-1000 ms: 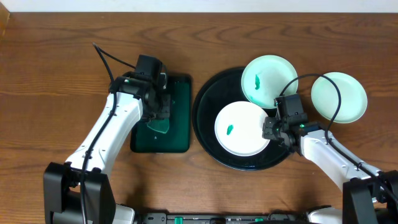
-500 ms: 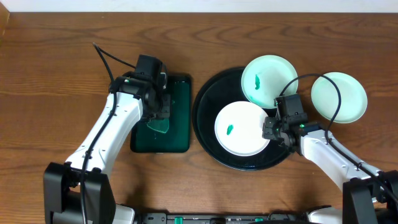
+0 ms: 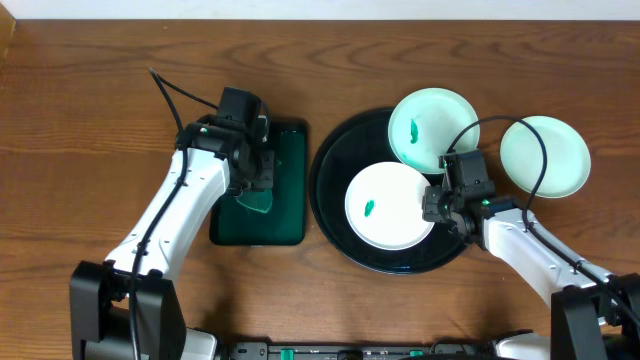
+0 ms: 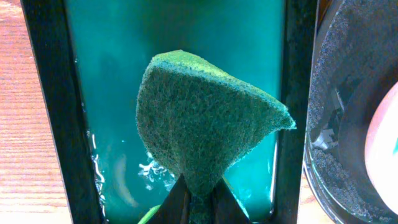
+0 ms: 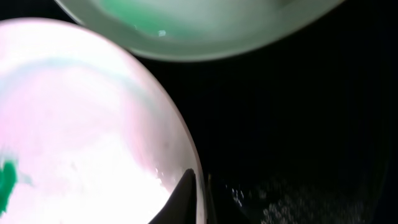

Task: Clean dirty plates on tray and stack at the side
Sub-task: 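Lift the green sponge with left gripper above the green tray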

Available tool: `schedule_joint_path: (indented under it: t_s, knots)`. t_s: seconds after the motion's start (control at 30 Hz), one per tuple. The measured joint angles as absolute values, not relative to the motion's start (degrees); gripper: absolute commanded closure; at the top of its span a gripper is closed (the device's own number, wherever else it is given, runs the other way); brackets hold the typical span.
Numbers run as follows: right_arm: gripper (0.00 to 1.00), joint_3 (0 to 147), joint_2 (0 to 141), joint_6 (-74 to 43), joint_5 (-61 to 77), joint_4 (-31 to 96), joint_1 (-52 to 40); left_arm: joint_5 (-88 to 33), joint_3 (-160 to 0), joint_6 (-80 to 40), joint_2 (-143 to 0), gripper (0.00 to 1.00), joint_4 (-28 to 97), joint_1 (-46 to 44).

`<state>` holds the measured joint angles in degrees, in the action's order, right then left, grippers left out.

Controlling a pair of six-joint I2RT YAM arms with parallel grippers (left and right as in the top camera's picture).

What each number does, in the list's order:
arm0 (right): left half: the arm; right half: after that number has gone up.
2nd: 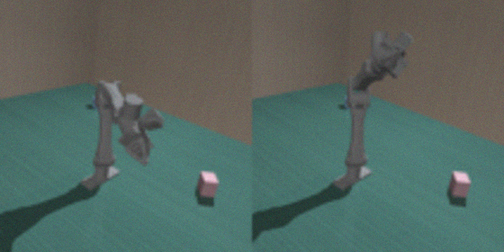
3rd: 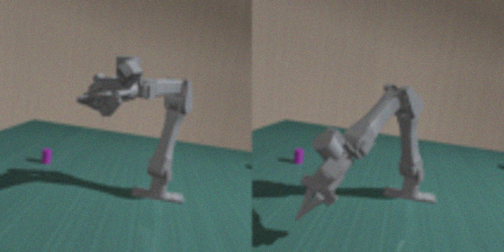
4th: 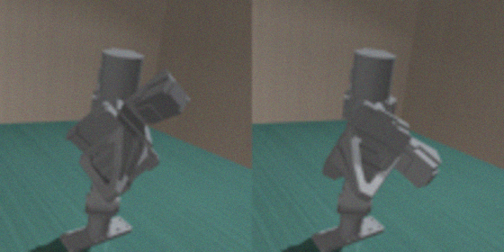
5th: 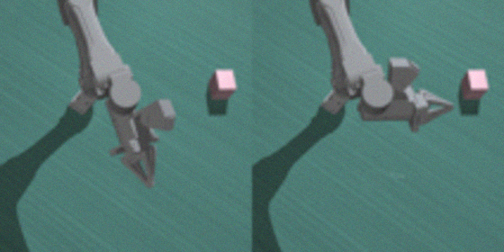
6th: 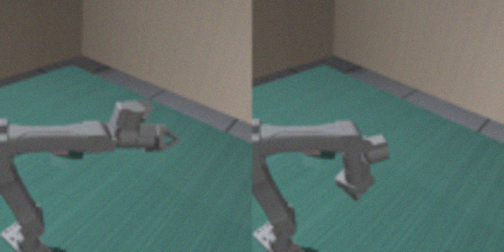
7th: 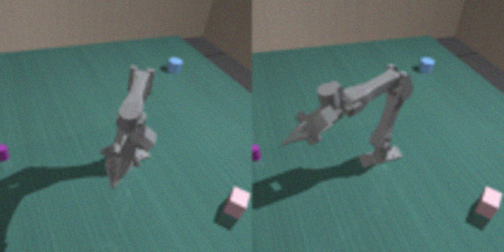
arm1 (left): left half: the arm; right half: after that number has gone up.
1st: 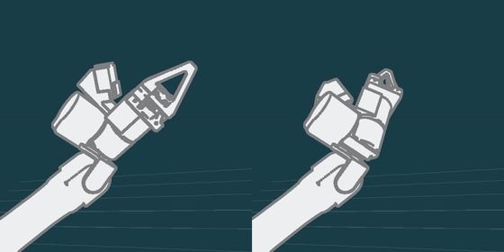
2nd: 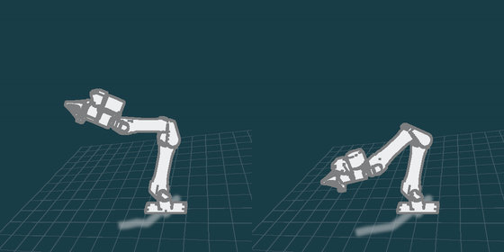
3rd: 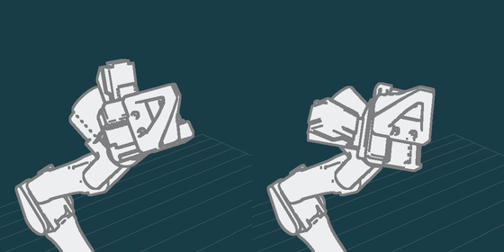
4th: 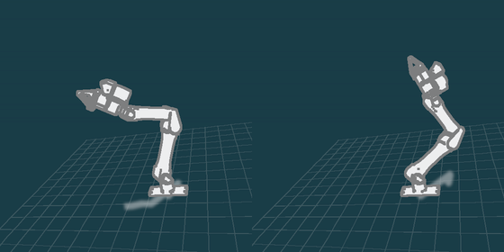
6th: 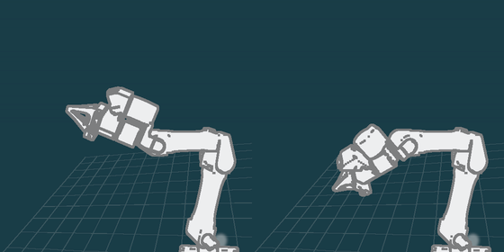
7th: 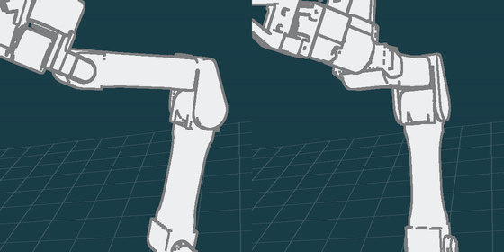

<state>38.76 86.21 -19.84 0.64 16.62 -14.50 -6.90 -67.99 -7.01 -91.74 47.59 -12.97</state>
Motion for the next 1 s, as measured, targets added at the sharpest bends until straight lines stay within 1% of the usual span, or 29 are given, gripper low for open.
schedule_joint_path:
  t_s: [0.13,0.17,0.23,0.33,0.5,0.53,0.6,0.63,0.8,1.0]
  knots:
    - [0.87,38.76,86.21,-19.73,0.62,16.43,-14.5,-6.9,-67.99,-7.01,-91.74,0.93,47.55,-12.97]
    - [0.88,38.76,86.21,-19.73,0.62,16.45,-14.5,-6.9,-67.99,-7.01,-91.74,0.93,47.55,-12.97]
    - [0.96,38.76,86.21,-19.62,0.62,16.43,-14.5,-6.9,-67.99,-7.01,-91.74,0.93,47.55,-12.97]
    - [0.99,38.76,86.21,-19.33,0.54,16.45,-14.5,-6.9,-67.99,-7.01,-91.74,0.93,47.55,-12.97]
    - [0.99,38.76,86.21,-19.25,0.64,16.45,-14.5,-6.9,-67.99,-7.01,-91.74,0.93,47.55,-12.97]
    - [0.96,38.76,86.21,-19.25,0.64,16.45,-14.5,-6.9,-67.99,-7.01,-91.74,0.93,47.55,-12.97]
    - [0.86,38.76,86.21,-19.42,0.62,16.43,-14.5,-6.9,-67.99,-7.01,-91.74,0.93,47.55,-12.97]
    - [0.85,38.76,86.21,-19.42,0.6,16.45,-14.5,-6.9,-67.99,-7.01,-91.74,0.93,47.55,-12.97]
    - [0.91,38.76,86.21,-19.0,0.6,16.43,-14.5,-6.9,-67.99,-7.01,-91.74,0.93,47.53,-12.97]
    - [0.92,38.76,86.21,-19.03,0.58,16.43,-14.5,-6.87,-67.99,-7.01,-91.74,0.93,47.53,-12.97]
